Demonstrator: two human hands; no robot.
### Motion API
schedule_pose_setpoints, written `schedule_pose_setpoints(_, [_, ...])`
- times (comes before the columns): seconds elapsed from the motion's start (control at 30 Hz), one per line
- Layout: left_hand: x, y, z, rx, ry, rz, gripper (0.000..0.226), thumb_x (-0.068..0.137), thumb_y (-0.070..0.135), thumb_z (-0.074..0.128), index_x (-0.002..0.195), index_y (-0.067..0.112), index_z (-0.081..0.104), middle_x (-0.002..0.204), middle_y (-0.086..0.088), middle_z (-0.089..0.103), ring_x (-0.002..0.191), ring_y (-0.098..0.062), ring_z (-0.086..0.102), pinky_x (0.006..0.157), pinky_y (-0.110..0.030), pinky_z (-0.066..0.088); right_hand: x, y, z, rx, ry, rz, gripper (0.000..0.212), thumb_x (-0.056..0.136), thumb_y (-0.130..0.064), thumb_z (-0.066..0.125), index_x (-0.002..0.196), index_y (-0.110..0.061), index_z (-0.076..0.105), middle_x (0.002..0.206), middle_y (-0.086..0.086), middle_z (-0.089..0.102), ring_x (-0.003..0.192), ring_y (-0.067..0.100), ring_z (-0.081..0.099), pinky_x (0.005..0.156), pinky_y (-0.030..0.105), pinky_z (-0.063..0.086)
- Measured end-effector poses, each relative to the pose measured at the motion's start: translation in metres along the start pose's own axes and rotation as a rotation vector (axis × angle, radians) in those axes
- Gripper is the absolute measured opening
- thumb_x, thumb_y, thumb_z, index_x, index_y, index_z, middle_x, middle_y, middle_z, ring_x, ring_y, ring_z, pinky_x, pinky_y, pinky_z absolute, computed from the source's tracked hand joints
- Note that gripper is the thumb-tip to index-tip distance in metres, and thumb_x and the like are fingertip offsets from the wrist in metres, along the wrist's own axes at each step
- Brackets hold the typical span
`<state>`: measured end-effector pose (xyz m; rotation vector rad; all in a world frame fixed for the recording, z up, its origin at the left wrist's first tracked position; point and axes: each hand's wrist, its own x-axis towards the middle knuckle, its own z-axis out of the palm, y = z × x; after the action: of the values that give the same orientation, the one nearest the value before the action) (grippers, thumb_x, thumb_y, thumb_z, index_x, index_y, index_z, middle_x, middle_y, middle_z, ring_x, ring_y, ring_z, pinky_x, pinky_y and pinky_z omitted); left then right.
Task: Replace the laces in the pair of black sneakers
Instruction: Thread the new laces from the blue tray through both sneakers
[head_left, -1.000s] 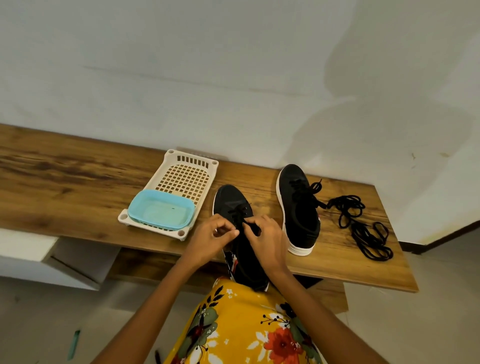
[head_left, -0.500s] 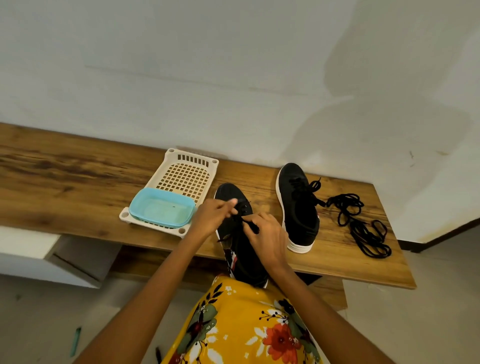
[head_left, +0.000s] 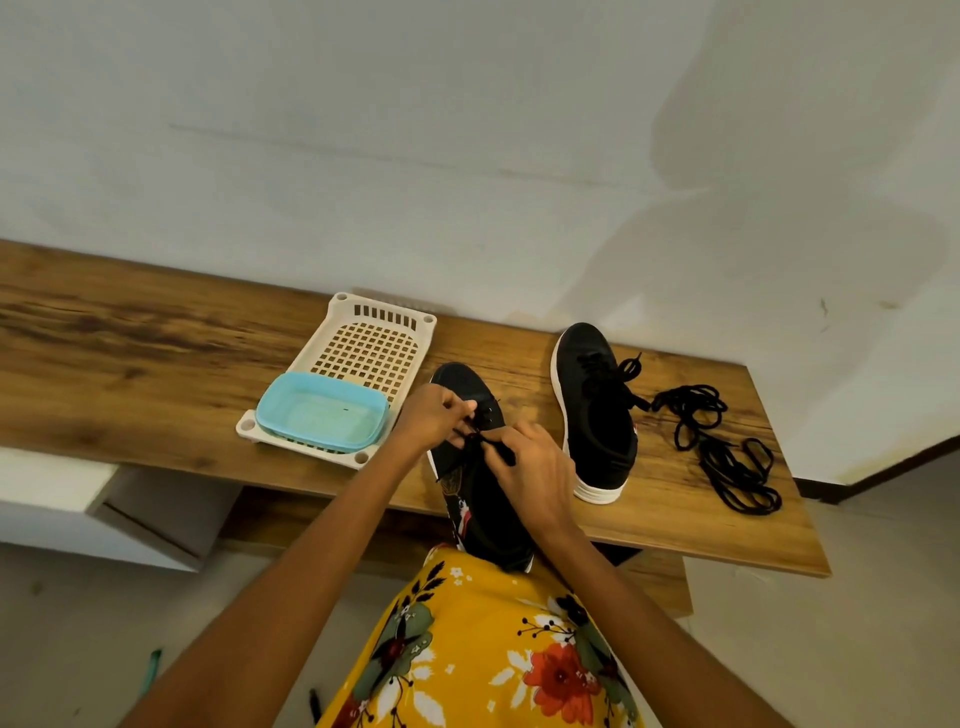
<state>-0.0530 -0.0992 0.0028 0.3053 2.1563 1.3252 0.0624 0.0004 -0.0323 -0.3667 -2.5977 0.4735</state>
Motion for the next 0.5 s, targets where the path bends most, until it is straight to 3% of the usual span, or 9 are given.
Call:
schedule_pose_setpoints(0.1, [-0.007,-0.009,0.004,-0.006,0.077,0.044,0.028,0.093,0.032,0.054,0.095,0.005,0.059,0.076,-0.005,0.066,0.062,-0.015,0.062,0.065,-0.025,0.051,0.003,-0.001,-0.004,0.006,-0.026,0.002,0.013,0.080,-0.023,0.072,0.093,-0.023,0.073,0.083,-0.006,0.067,0.077,0.011,0.062,0.052,0.019,0.036])
schedule_pose_setpoints(0.2, [-0.021,-0.028,0.007,0.152,0.041,0.071,0.034,0.092,0.045,0.049,0.082,0.014,0.055,0.071,0.002,0.059,0.064,-0.011,0.056,0.060,-0.022,0.043,0.009,-0.002,-0.010,0.031,-0.161,0.074,0.018,0.089,-0.030,0.061,0.104,-0.026,0.071,0.098,-0.006,0.069,0.092,0.011,0.062,0.064,0.024,0.044])
schedule_pose_setpoints(0.27, [-0.028,-0.040,0.006,0.166,-0.005,0.117,0.031,0.091,0.042,0.052,0.075,0.015,0.057,0.070,0.002,0.058,0.068,-0.013,0.056,0.063,-0.024,0.041,0.013,-0.002,-0.013,0.039,-0.223,0.111,0.021,0.091,-0.034,0.058,0.107,-0.027,0.070,0.104,-0.007,0.069,0.096,0.011,0.062,0.070,0.026,0.047])
schedule_pose_setpoints(0.37, [-0.036,-0.047,0.002,0.133,-0.073,0.096,0.019,0.085,0.032,0.066,0.089,0.013,0.063,0.080,-0.002,0.063,0.078,-0.015,0.060,0.067,-0.021,0.045,0.020,-0.006,-0.017,0.022,-0.267,0.150,0.022,0.091,-0.036,0.057,0.108,-0.028,0.069,0.106,-0.008,0.069,0.098,0.012,0.063,0.073,0.027,0.046])
schedule_pose_setpoints(0.5, [-0.044,-0.039,0.000,0.217,-0.111,0.132,0.012,0.083,0.022,0.069,0.079,0.012,0.066,0.066,0.004,0.063,0.060,-0.002,0.057,0.059,-0.012,0.043,0.023,-0.010,-0.021,-0.006,-0.319,0.160,0.024,0.093,-0.034,0.055,0.113,-0.029,0.068,0.110,-0.006,0.069,0.100,0.014,0.063,0.076,0.028,0.046])
